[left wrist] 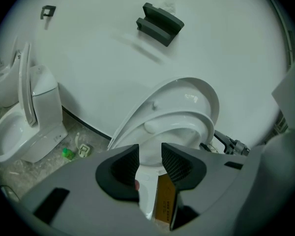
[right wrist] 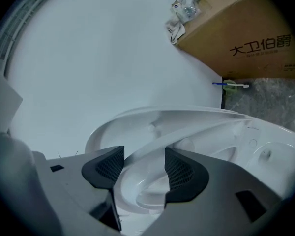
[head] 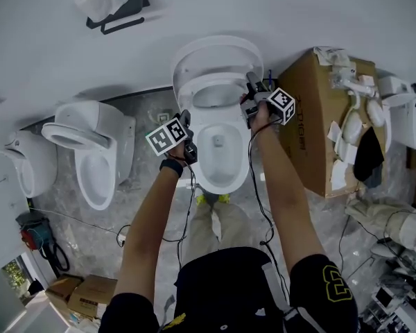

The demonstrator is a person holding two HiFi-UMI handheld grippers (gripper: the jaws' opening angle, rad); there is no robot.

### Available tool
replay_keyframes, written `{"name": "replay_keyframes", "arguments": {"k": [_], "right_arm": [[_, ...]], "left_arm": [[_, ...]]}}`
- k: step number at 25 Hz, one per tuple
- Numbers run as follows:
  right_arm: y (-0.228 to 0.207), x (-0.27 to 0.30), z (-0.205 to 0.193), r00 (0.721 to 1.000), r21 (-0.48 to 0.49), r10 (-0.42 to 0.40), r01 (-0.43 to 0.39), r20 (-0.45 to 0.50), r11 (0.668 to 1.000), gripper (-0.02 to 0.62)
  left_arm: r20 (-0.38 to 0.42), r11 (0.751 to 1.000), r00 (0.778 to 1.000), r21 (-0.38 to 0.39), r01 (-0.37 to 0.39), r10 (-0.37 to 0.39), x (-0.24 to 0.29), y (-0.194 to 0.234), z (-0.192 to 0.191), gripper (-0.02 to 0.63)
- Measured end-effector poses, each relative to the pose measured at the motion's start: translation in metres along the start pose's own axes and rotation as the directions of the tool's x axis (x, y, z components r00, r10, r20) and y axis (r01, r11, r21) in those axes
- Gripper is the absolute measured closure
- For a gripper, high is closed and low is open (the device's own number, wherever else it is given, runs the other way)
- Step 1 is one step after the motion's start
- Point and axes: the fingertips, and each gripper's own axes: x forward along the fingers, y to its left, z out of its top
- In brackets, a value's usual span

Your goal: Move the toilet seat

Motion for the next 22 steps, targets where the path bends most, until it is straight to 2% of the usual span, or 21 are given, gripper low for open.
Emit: {"name": "replay_keyframes", "arguments": {"k": [4, 12, 13, 18, 20, 22], "right_arm": [[0.002, 0.015, 0.011, 0.998, 0.004, -0.026, 0.026, 0.049, 1.0, 0.316], [0.003, 0.01, 0.007, 0.999, -0.02, -0.033, 0.034, 0.043, 0.999, 0.313], [0.004, 0.005, 0.007, 0.999, -0.044, -0.033, 0.035, 0.042, 0.998, 0.332], [0.014, -0.034, -0.008, 1.0, -0.126, -0.02, 0.019, -0.008, 0.992, 0.345], [0.018, -0.06, -0.023, 0.999, -0.156, -0.009, 0.002, -0.043, 0.988, 0.351], [0.017, -0.097, -0.046, 0.996, -0.212, -0.018, -0.003, -0.093, 0.977, 0.383]], "left_arm": [[-0.009, 1.0, 1.0, 0.001, -0.017, 0.017, 0.004, 0.004, -0.006, 0.451], [-0.014, 0.999, 1.0, 0.025, 0.021, -0.021, -0.004, -0.018, -0.011, 0.451], [-0.017, 0.999, 1.0, 0.026, 0.024, -0.023, -0.006, -0.02, -0.014, 0.451], [-0.03, 0.999, 0.999, 0.023, 0.039, -0.038, -0.028, -0.021, -0.023, 0.451], [-0.008, 0.997, 0.998, 0.016, 0.069, -0.069, -0.047, -0.023, -0.027, 0.451], [0.025, 0.996, 0.996, 0.006, 0.09, -0.09, -0.072, -0.021, -0.042, 0.454]]}}
